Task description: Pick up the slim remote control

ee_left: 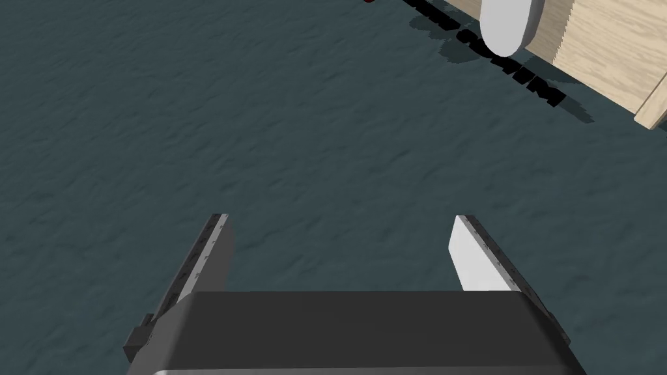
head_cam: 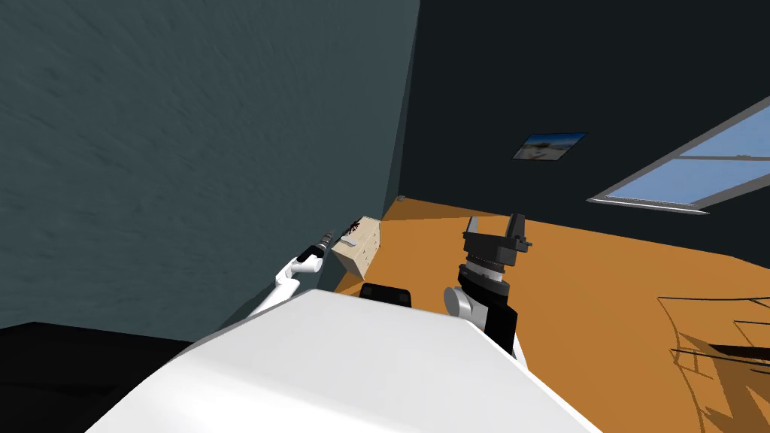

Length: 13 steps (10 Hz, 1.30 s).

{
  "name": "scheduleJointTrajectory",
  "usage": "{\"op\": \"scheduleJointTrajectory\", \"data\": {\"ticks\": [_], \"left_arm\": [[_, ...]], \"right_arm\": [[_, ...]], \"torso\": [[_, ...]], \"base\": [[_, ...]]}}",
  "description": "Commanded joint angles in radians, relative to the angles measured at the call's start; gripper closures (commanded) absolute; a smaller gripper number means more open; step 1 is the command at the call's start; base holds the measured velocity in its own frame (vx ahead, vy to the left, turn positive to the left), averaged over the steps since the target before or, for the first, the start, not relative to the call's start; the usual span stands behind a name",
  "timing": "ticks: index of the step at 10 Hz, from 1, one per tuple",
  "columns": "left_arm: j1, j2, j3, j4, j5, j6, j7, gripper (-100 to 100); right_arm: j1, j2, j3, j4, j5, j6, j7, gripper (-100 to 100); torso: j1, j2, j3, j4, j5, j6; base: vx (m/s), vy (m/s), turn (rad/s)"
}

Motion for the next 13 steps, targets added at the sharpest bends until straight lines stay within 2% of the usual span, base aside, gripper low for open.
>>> {"op": "scheduleJointTrajectory", "data": {"ticks": [1, 2, 3, 4, 5, 6, 7, 8, 9, 10, 11, 13], "left_arm": [[-0.018, 0.004, 0.004, 0.032, 0.006, 0.048, -0.006, -100], [-0.038, 0.015, 0.006, 0.078, 0.022, 0.075, -0.017, -100], [-0.038, 0.015, 0.006, 0.085, 0.022, 0.1, -0.017, -100], [-0.057, 0.026, 0.008, 0.137, 0.038, 0.127, -0.027, -100], [-0.057, 0.026, 0.008, 0.138, 0.038, 0.153, -0.027, -100], [-0.077, 0.034, 0.01, 0.191, 0.055, 0.176, -0.037, -100], [-0.077, 0.034, 0.01, 0.191, 0.055, 0.205, -0.037, -100], [-0.077, 0.034, 0.01, 0.191, 0.055, 0.205, -0.037, -100], [-0.097, 0.042, 0.01, 0.245, 0.072, 0.242, -0.046, -100], [-0.097, 0.042, 0.01, 0.245, 0.072, 0.257, -0.046, -100], [-0.116, 0.048, 0.011, 0.296, 0.089, 0.285, -0.056, -100], [-0.116, 0.048, 0.011, 0.297, 0.089, 0.308, -0.056, -100]], "right_arm": [[0.0, 0.0, 0.0, 0.0, 0.0, 0.0, 0.0, 0], [0.0, 0.0, 0.0, 0.0, 0.0, 0.0, 0.0, 0], [0.0, 0.0, 0.0, 0.0, 0.0, 0.0, 0.0, 0], [0.0, 0.0, 0.0, 0.0, 0.0, 0.0, 0.0, 0], [0.0, 0.0, 0.0, 0.0, 0.0, 0.0, 0.0, 0], [0.0, 0.0, 0.0, 0.0, 0.0, 0.0, 0.0, 0], [0.0, 0.0, 0.0, 0.0, 0.0, 0.0, 0.0, 0], [0.0, 0.0, 0.0, 0.0, 0.0, 0.0, 0.0, 0], [0.0, 0.0, 0.0, 0.0, 0.0, 0.0, 0.0, 0], [0.0, 0.0, 0.0, 0.0, 0.0, 0.0, 0.0, 0], [0.0, 0.0, 0.0, 0.0, 0.0, 0.0, 0.0, 0], [0.0, 0.0, 0.0, 0.0, 0.0, 0.0, 0.0, 0]], "torso": [[0.0, 0.0, 0.0, 0.0, 0.0, 0.0], [0.0, 0.0, 0.0, 0.0, 0.0, -0.001], [0.0, 0.0, 0.0, 0.0, 0.0, 0.0], [0.001, 0.0, 0.0, 0.0, 0.0, -0.001], [0.001, -0.001, 0.0, 0.0, 0.0, 0.0], [0.001, 0.0, 0.0, 0.0, 0.0, -0.001], [0.002, -0.001, 0.0, 0.0, 0.0, 0.0], [0.002, 0.0, 0.0, 0.0, 0.0, -0.001], [0.001, 0.001, 0.001, 0.0, 0.0, -0.001], [0.0, 0.001, 0.0, 0.0, 0.0, 0.0], [0.001, 0.0, 0.0, 0.0, 0.0, -0.001], [0.002, -0.001, -0.001, 0.0, 0.0, -0.001]], "base": [[0.051, 0.001, -0.099], [0.057, 0.003, -0.181], [0.048, 0.011, -0.087], [0.063, 0.01, -0.192], [0.055, 0.017, -0.102], [0.069, 0.023, -0.196], [0.055, 0.022, -0.091], [0.023, 0.004, 0.022], [0.042, 0.005, -0.177], [0.052, 0.017, -0.118], [0.078, 0.03, -0.202], [0.049, 0.023, -0.023]]}}
